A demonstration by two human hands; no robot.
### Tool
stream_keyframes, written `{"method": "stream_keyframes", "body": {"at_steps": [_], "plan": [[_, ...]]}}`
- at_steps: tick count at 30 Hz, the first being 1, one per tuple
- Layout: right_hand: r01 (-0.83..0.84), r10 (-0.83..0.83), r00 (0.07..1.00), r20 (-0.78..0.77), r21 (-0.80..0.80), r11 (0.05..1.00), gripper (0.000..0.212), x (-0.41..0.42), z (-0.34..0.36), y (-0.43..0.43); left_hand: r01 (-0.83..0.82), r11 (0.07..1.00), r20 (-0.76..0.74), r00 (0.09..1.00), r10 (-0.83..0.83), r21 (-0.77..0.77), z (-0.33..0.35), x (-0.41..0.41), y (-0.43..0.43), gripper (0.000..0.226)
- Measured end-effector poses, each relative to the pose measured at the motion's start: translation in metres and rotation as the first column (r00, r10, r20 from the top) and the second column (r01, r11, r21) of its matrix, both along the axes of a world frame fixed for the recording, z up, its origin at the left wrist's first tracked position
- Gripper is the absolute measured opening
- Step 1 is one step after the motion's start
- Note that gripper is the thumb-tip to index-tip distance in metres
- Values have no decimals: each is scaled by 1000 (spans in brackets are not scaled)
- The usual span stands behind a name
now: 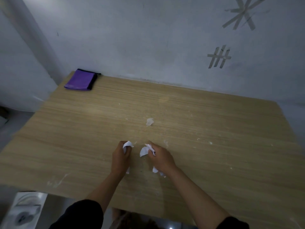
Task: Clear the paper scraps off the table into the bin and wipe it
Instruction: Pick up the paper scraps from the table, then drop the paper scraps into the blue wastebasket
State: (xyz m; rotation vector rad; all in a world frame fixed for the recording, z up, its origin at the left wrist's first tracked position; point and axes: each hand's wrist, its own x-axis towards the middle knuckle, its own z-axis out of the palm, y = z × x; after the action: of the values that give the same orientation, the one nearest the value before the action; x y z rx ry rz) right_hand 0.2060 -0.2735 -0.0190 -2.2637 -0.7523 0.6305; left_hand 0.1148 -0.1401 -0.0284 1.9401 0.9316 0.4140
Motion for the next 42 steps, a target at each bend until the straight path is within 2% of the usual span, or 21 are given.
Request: {"method": "stream_keyframes", "body": {"at_steps": [2, 4, 7, 8, 9, 11, 13, 14, 17, 20, 22, 26, 33, 37, 42], "plan": [[-82, 107, 983, 148, -165, 983, 35, -6, -6, 9, -9, 1000, -4, 1000, 9, -2, 1, -2, 3, 13], [-78, 144, 961, 237, -269, 960, 38, -12, -14, 14, -29, 999, -3, 1000, 29, -14, 3, -5, 6, 10], [-12, 107, 928, 357, -258, 966, 28, -19, -13, 18, -36, 999, -6, 999, 36, -21, 5, -7, 11, 7], [-36, 128, 935, 331, -272, 962, 29, -21, -7, 18, -37, 999, -11, 999, 37, -20, 6, -8, 12, 7], [-19, 154, 887, 436, -298, 954, 30, -20, -9, 18, -39, 999, -12, 999, 39, -19, 6, -9, 14, 7], [17, 90, 922, 378, -269, 963, 26, -18, -7, 18, -38, 999, -10, 999, 38, -14, 7, -11, 18, 9], [125, -87, 980, 178, -212, 969, 24, -14, -7, 14, -30, 999, -6, 1000, 30, -11, 8, -14, 21, 9], [198, -187, 979, 77, -163, 967, 23, -14, -6, 11, -23, 1000, -3, 1000, 23, -14, 9, -16, 21, 9], [430, -418, 886, -201, 18, 903, 28, -18, 0, 4, 14, 999, 2, 1000, -14, -47, 13, -21, 20, 10], [633, -570, 732, -372, 64, 771, 25, -24, 8, -5, 67, 995, 1, 998, -67, -80, 18, -23, 14, 16], [720, -629, 654, -420, 91, 688, 27, -27, 12, -14, 80, 990, -7, 997, -82, -118, 23, -23, 8, 13], [809, -678, 557, -479, 130, 573, 20, -40, 28, -37, 124, 972, 7, 992, -125, -199, 32, -22, -14, 14], [909, -759, 406, -509, 142, 391, 19, -70, 43, -109, 309, 929, 66, 951, -302, -206, 36, -15, -90, 24], [913, -812, 397, -428, 94, 397, 26, -96, 32, -166, 389, 883, 67, 920, -385, -264, 28, -17, -153, 16], [929, -832, 351, -430, 49, 367, 27, -118, 18, -231, 493, 808, 65, 863, -501, -322, 17, -30, -236, 11]]}}
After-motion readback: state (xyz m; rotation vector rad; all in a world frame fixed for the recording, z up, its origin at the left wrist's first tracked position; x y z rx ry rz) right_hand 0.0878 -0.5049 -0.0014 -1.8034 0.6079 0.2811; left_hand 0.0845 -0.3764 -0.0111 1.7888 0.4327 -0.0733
